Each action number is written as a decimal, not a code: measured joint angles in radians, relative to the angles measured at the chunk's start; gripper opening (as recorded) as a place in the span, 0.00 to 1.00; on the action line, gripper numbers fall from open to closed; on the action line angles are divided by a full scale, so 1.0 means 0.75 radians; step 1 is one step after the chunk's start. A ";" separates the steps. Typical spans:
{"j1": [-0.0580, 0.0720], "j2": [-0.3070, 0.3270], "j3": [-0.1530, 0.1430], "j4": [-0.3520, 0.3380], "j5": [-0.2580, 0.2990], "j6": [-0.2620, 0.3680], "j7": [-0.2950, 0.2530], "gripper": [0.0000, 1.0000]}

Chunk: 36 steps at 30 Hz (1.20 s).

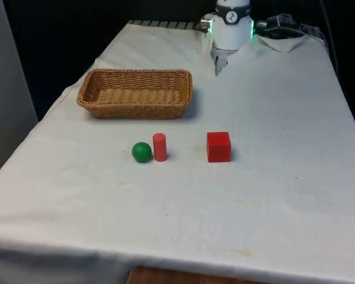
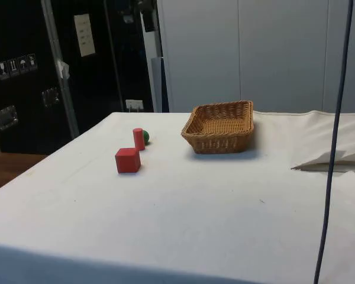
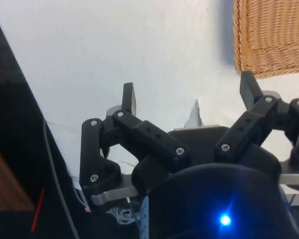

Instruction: Pick up the object to the left of the cylinder and place it into the basket.

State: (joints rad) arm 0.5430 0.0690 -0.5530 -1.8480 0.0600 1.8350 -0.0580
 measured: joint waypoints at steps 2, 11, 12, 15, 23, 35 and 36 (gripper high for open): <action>0.000 0.015 0.005 0.004 0.000 0.020 0.005 1.00; 0.004 0.045 0.040 0.007 -0.007 0.088 0.055 1.00; 0.004 0.051 0.043 0.007 -0.007 0.099 0.059 1.00; 0.004 0.057 0.045 0.007 -0.007 0.108 0.064 1.00; 0.007 0.115 0.055 0.007 -0.007 0.184 0.092 1.00; 0.007 0.228 0.060 0.000 0.023 0.312 0.117 1.00; 0.007 0.235 0.061 -0.003 0.024 0.320 0.120 1.00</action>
State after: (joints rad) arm 0.5480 0.2450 -0.5070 -1.8500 0.0780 2.0750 0.0320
